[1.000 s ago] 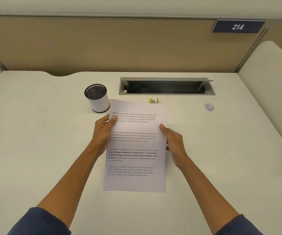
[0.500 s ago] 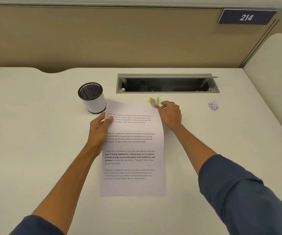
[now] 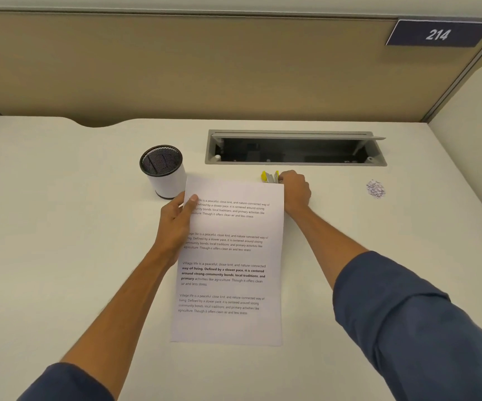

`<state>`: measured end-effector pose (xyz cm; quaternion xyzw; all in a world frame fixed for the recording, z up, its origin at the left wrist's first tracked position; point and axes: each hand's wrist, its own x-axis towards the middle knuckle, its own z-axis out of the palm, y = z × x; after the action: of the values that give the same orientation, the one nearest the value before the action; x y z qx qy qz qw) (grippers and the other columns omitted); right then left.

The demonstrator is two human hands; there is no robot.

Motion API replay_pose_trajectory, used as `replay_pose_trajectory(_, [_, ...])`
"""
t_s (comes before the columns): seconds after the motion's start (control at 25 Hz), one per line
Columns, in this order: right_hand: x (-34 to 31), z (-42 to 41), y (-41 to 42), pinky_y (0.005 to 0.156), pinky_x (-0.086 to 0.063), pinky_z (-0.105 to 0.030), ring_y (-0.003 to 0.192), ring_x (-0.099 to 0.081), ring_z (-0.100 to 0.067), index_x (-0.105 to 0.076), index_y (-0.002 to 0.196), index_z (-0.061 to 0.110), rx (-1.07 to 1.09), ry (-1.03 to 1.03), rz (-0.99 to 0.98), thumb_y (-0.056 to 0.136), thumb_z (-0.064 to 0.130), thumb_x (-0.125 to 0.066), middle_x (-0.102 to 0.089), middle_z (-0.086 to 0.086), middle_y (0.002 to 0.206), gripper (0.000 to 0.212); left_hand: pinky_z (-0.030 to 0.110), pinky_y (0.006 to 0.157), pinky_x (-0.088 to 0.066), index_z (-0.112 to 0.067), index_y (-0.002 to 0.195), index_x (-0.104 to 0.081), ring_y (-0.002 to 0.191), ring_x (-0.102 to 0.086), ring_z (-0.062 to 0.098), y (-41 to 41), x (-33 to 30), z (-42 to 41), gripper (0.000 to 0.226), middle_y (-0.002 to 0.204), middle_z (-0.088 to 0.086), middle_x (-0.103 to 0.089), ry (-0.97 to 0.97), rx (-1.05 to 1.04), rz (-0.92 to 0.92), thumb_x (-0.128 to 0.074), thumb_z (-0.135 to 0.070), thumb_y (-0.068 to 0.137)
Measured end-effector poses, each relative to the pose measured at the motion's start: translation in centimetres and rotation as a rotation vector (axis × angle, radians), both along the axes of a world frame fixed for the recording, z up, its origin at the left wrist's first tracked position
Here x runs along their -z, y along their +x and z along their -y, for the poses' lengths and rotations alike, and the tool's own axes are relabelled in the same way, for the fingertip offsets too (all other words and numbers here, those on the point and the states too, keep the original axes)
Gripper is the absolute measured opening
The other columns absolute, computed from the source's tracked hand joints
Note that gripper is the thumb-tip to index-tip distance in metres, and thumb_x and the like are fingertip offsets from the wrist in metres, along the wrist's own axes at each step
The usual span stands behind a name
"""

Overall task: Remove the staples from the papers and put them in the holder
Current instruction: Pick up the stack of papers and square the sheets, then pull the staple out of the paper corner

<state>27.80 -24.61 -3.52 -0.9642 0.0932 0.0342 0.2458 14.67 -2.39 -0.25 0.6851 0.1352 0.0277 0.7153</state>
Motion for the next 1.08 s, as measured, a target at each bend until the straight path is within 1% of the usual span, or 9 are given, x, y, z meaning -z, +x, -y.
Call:
replay_pose_trajectory(0.08, [-0.1,0.6,-0.2,0.06,-0.037,-0.029,0.069,-0.053,-0.025,-0.063,0.08,0.006,0.045,0.185,0.018,0.085,0.029,-0.069,-0.06,-0.007,0.076,0.024,0.031,0.068,-0.059,-0.015,0.114,-0.065,0.083,-0.073,0.02,0.0,0.0,0.0,0.022,0.093,0.0,-0.076,0.009,-0.002,-0.003,-0.048,-0.023,0.102])
replay_pose_trajectory(0.16, [-0.5,1.4,-0.6,0.068,-0.043,-0.033,0.074,-0.057,-0.024,-0.071,0.087,0.007,0.067,0.349,0.069,0.08,0.037,-0.074,-0.062,-0.004,0.076,0.032,0.031,0.067,-0.058,-0.013,0.113,-0.065,0.083,-0.073,0.021,0.0,-0.3,0.0,0.022,0.093,0.002,-0.076,0.01,-0.008,-0.009,-0.048,-0.023,0.102])
replay_pose_trajectory(0.32, [-2.4,2.7,-1.6,0.082,-0.05,-0.032,0.09,-0.062,-0.02,-0.07,0.112,0.009,0.108,0.567,0.13,0.084,0.037,-0.071,-0.07,-0.008,0.108,0.039,0.038,0.073,-0.059,-0.01,0.112,-0.066,0.084,-0.073,0.024,-0.1,-0.8,0.0,0.023,0.095,0.007,-0.076,0.001,-0.013,-0.021,-0.049,-0.022,0.102])
replay_pose_trajectory(0.4, [-3.9,2.9,-2.2,0.084,-0.054,-0.035,0.092,-0.06,-0.016,-0.067,0.114,0.013,0.122,0.679,0.112,0.086,0.036,-0.068,-0.068,-0.004,0.112,0.037,0.039,0.074,-0.059,-0.01,0.109,-0.067,0.083,-0.073,0.025,-0.3,-1.2,0.2,0.022,0.093,0.007,-0.076,-0.003,-0.016,-0.01,-0.049,-0.021,0.102])
replay_pose_trajectory(0.52, [-6.9,2.8,-3.7,0.072,-0.052,-0.028,0.093,-0.058,-0.013,-0.068,0.097,0.021,0.052,0.852,0.073,0.093,0.032,-0.06,-0.067,0.005,0.098,0.014,0.034,0.069,-0.059,-0.013,0.106,-0.067,0.082,-0.074,0.023,-0.8,-2.0,0.7,0.02,0.091,0.004,-0.077,0.005,-0.008,0.025,-0.049,-0.022,0.102])
replay_pose_trajectory(0.68, [-10.0,1.9,-5.7,0.07,-0.045,-0.029,0.085,-0.054,-0.013,-0.069,0.091,0.015,-0.057,0.98,0.004,0.097,0.036,-0.051,-0.065,0.001,0.09,0.028,0.03,0.064,-0.058,-0.015,0.1,-0.066,0.079,-0.074,0.022,-1.1,-3.2,1.4,0.019,0.088,0.0,-0.077,0.024,0.01,0.061,-0.05,-0.025,0.101])
replay_pose_trajectory(0.88, [-12.2,1.3,-7.5,0.056,-0.036,-0.024,0.063,-0.047,-0.01,-0.06,0.119,0.006,-0.221,1.277,-0.209,0.099,0.047,-0.04,-0.057,-0.001,0.079,0.05,0.041,0.071,-0.06,-0.009,0.106,-0.066,0.082,-0.074,0.027,-1.2,-4.3,1.7,0.023,0.092,0.005,-0.077,0.036,0.024,0.078,-0.051,-0.027,0.101])
replay_pose_trajectory(0.96, [-13.1,1.1,-7.8,0.054,-0.032,-0.025,0.06,-0.044,-0.009,-0.06,0.122,0.006,-0.264,1.262,-0.221,0.098,0.052,-0.036,-0.056,-0.002,0.079,0.057,0.043,0.073,-0.06,-0.01,0.107,-0.066,0.082,-0.074,0.028,-1.4,-4.7,1.8,0.024,0.093,0.005,-0.076,0.037,0.04,0.08,-0.051,-0.028,0.101])
replay_pose_trajectory(1.08, [-14.4,1.0,-8.2,0.053,-0.033,-0.024,0.057,-0.045,-0.01,-0.066,0.11,0.006,-0.317,1.064,-0.116,0.098,0.05,-0.039,-0.062,-0.001,0.079,0.053,0.042,0.073,-0.06,-0.008,0.104,-0.066,0.081,-0.074,0.027,-1.6,-5.2,2.0,0.025,0.092,0.005,-0.076,0.057,0.051,0.086,-0.05,-0.027,0.101])
